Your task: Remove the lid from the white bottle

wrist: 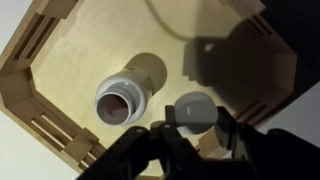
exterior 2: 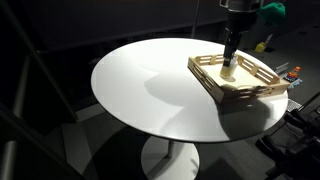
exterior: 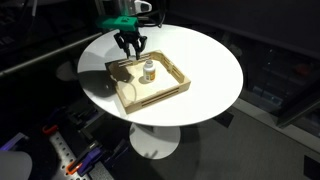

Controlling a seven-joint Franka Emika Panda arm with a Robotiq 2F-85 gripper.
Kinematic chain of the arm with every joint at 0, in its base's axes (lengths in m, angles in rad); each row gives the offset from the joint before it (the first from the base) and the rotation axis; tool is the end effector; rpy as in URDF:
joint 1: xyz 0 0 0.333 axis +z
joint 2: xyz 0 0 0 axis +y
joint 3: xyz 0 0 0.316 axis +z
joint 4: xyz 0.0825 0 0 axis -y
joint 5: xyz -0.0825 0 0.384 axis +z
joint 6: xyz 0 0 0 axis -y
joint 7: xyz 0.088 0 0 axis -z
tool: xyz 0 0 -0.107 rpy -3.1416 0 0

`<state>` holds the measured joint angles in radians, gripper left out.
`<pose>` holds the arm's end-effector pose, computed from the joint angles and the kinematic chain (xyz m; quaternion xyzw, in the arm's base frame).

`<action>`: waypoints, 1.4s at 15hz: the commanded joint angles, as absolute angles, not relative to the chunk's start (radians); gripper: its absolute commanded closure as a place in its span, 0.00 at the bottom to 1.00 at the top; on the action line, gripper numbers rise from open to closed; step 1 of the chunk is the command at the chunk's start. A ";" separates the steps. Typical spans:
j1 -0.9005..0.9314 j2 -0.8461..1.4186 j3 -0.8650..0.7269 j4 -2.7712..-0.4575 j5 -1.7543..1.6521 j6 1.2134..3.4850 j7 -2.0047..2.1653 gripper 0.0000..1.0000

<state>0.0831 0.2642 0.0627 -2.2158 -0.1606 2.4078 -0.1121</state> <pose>0.5377 0.0781 0.2514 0.9805 0.1883 -0.0345 0.0440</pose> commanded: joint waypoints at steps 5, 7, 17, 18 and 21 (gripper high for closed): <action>0.088 0.250 0.048 -2.314 -0.178 2.494 -0.018 0.81; 0.086 0.257 0.042 -2.327 -0.177 2.533 -0.009 0.81; 0.050 0.211 0.050 -2.307 -0.064 2.454 -0.044 0.01; 0.045 0.191 0.048 -2.293 -0.036 2.402 -0.039 0.00; 0.048 0.135 0.021 -2.243 -0.033 2.273 0.052 0.00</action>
<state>0.0544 0.2035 0.0362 -2.2818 -0.0419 2.3947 -0.0210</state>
